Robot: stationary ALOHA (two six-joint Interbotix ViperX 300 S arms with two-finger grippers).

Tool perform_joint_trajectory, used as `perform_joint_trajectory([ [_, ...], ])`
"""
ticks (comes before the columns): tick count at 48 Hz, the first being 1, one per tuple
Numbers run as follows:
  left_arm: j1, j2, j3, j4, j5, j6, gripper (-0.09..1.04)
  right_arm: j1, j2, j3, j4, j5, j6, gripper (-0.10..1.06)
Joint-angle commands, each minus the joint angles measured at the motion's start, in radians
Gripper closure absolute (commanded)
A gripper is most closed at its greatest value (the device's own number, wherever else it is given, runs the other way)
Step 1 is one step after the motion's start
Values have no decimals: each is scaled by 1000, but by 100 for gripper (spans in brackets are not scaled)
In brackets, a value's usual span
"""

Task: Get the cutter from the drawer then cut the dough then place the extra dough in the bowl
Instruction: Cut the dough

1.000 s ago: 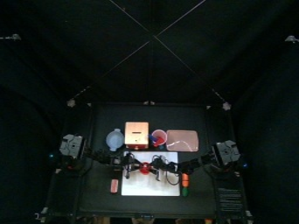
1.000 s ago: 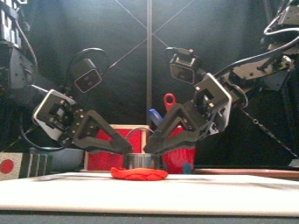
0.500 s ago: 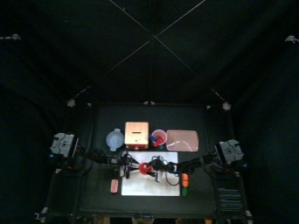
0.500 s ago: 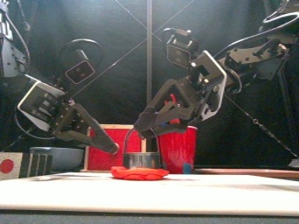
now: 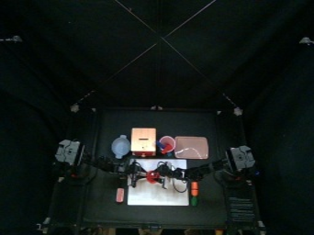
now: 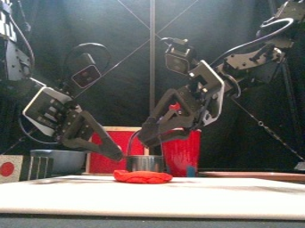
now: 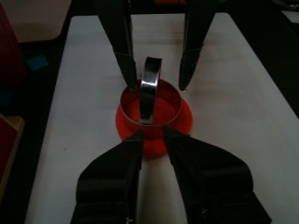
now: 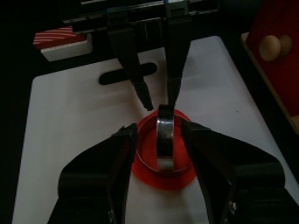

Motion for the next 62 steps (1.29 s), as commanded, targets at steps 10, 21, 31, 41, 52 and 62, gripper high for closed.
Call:
perform_joint_trajectory([
  [10,2,-2,-15,-2,-3,-2,41,-5,-9,-25,-2,-2,0,17],
  [21,2,25,-31,-2,-3,-3,41,-6,12,-41,-5,23,0,17],
  [31,2,34,-29,-3,-3,-6,41,-6,12,-41,-5,26,0,18],
  [41,2,34,-26,-3,3,-6,41,-6,12,-41,-5,28,0,31],
  [52,2,40,-38,-12,67,-6,41,-6,5,-43,-5,26,-3,35],
  [62,3,40,-41,-12,74,-6,41,-11,-8,-43,-6,26,-3,36],
])
